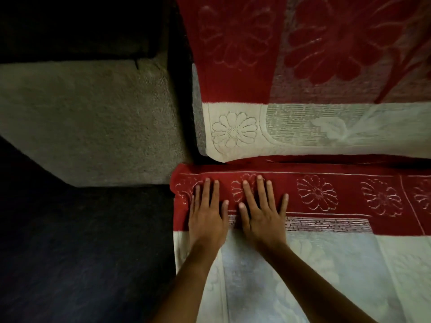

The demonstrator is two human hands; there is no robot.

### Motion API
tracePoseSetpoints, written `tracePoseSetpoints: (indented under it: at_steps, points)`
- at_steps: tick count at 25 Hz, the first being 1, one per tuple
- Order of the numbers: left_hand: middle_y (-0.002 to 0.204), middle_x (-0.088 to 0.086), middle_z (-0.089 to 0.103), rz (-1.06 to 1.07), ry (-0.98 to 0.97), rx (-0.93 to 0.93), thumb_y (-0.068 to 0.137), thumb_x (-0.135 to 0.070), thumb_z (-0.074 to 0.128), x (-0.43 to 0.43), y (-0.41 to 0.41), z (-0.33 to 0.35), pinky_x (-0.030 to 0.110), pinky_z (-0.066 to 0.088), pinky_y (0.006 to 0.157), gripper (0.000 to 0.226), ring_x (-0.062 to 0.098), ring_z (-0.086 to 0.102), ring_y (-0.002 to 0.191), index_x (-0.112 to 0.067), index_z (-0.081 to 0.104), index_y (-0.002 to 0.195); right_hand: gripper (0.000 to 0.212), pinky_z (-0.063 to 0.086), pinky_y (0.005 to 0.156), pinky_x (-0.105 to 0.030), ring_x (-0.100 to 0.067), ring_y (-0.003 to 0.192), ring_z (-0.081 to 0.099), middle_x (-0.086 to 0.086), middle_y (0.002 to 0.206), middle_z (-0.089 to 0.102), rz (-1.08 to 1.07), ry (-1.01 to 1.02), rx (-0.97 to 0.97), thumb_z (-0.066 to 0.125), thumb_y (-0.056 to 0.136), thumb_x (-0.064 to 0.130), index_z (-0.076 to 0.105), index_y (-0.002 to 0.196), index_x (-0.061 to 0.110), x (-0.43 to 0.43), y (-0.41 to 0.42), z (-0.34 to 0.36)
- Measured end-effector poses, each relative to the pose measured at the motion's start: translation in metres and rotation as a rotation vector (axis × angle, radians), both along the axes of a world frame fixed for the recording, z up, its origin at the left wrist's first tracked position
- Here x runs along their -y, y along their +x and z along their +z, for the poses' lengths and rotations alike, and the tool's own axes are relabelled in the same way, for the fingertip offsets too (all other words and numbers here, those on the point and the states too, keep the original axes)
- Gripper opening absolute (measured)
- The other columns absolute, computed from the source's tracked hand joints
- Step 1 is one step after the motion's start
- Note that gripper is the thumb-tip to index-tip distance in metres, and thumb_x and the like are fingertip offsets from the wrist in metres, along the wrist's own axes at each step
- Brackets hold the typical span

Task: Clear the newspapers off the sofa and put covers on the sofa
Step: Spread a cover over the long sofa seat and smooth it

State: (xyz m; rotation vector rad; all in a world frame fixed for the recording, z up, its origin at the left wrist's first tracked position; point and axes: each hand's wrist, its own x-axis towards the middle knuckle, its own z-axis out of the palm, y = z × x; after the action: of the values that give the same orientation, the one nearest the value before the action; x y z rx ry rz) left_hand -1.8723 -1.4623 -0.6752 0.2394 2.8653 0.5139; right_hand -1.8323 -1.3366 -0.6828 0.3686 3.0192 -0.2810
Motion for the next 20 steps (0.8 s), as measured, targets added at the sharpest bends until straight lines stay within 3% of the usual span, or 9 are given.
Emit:
tracePoseSetpoints:
  at_steps: [3,8,11,13,16,20]
  points:
    - [0.158,0.003,0.003,-0.009,0.013,0.049,0.085,-0.057,0.002,0.003,-0.007,-0.011,0.029,-0.001,0.114,0.072,0.022,0.005,0.145,-0.023,0.006,0.149,0.056,-0.004,0.111,-0.054,-0.022,0.144,0.002,-0.003,0.156,0.007,0.009,-0.019,0.002,0.009,0.095,0.049,0.009,0.148,0.030,-0.004,-0.009,-0.005]
    - [0.152,0.012,0.023,-0.054,-0.066,-0.103,0.095,-0.038,0.022,0.006,0.021,-0.003,0.037,0.007,0.118,0.057,0.026,0.022,0.141,-0.011,0.026,0.144,0.061,-0.012,0.112,-0.049,-0.019,0.144,-0.008,0.001,0.155,-0.007,-0.009,-0.118,0.005,0.002,0.092,0.053,-0.001,0.147,0.027,-0.005,-0.005,0.002]
    - [0.150,0.010,0.026,-0.095,-0.154,-0.087,0.098,-0.040,0.018,0.033,0.061,-0.006,0.034,0.003,0.115,0.056,0.026,0.029,0.138,-0.009,0.029,0.142,0.059,-0.003,0.114,-0.052,-0.025,0.144,0.005,-0.006,0.156,0.004,-0.090,-0.068,-0.034,0.008,0.096,0.049,0.008,0.147,0.018,0.012,0.021,0.005]
    - [0.148,0.009,0.031,-0.051,-0.240,-0.100,0.096,-0.045,0.018,0.052,0.071,-0.008,0.037,0.002,0.115,0.060,0.025,0.033,0.136,-0.007,0.033,0.141,0.061,-0.005,0.115,-0.052,-0.029,0.144,0.008,-0.009,0.156,0.006,-0.085,-0.093,-0.016,0.005,0.097,0.049,0.014,0.147,0.015,0.029,0.046,0.005]
    - [0.150,0.011,0.027,0.014,-0.299,-0.127,0.096,-0.047,0.014,0.063,0.069,-0.001,0.042,0.006,0.113,0.064,0.026,0.029,0.138,-0.006,0.031,0.142,0.059,-0.006,0.113,-0.045,-0.026,0.144,0.007,-0.007,0.155,0.006,0.042,-0.163,-0.028,0.005,0.098,0.048,0.014,0.147,0.017,0.044,0.079,0.009]
    - [0.152,0.010,0.026,-0.142,-0.193,-0.212,0.094,-0.037,0.026,0.043,0.090,0.018,0.037,-0.002,0.115,0.055,0.023,0.017,0.142,-0.010,0.033,0.142,0.056,-0.001,0.113,-0.049,-0.025,0.143,0.005,-0.014,0.154,0.012,-0.099,-0.102,-0.080,0.021,0.097,0.042,0.018,0.146,0.016,0.052,0.121,0.013]
